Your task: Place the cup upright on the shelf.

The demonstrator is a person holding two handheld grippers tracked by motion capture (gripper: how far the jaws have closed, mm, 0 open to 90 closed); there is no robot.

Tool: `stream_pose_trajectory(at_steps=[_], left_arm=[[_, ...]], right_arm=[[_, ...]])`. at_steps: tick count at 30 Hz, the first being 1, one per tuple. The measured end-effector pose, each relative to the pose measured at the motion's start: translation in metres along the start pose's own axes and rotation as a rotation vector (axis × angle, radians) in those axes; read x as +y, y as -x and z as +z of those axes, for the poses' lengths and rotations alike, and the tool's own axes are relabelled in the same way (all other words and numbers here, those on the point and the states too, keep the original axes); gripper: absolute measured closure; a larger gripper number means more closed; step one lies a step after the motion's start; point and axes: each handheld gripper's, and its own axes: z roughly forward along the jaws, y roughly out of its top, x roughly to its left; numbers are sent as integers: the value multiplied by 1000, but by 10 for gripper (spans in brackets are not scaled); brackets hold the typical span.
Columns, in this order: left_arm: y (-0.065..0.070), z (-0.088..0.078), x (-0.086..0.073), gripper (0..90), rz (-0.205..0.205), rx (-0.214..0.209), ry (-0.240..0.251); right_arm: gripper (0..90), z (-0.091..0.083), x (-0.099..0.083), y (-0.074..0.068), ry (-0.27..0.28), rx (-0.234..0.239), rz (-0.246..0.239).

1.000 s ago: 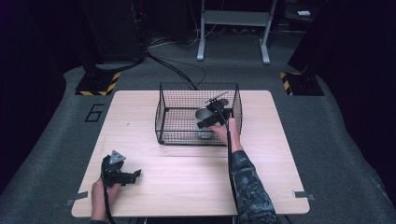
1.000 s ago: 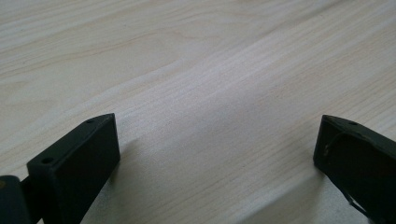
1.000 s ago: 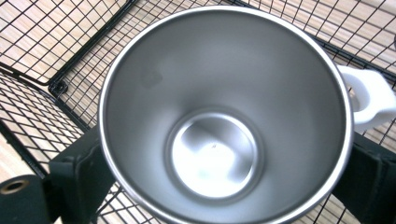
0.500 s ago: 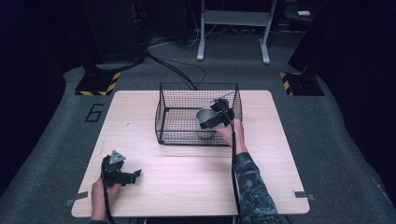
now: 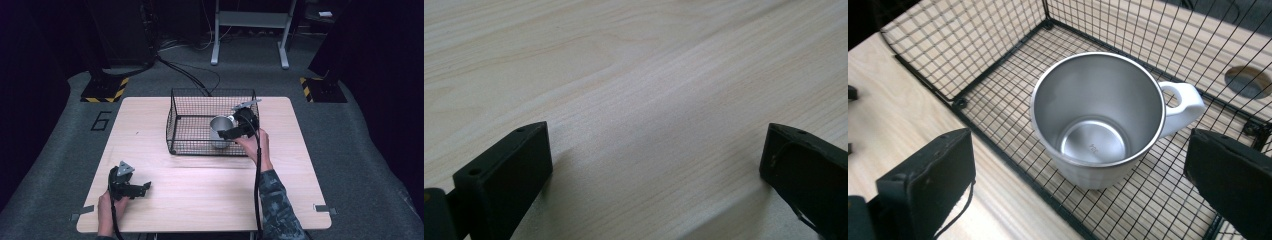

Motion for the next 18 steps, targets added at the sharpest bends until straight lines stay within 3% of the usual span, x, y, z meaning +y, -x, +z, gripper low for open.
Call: stream_pose_trajectory(at_steps=[5, 9, 18], left_arm=[[0, 0, 0, 5, -2, 3, 6], [0, 0, 0, 5, -1, -3, 0], [0, 0, 0, 5, -2, 0, 4]], right_arm=[[0, -17, -10, -7, 42, 5, -30], [0, -37, -28, -14, 71, -13, -45], [0, -61, -63, -20, 101, -63, -55]])
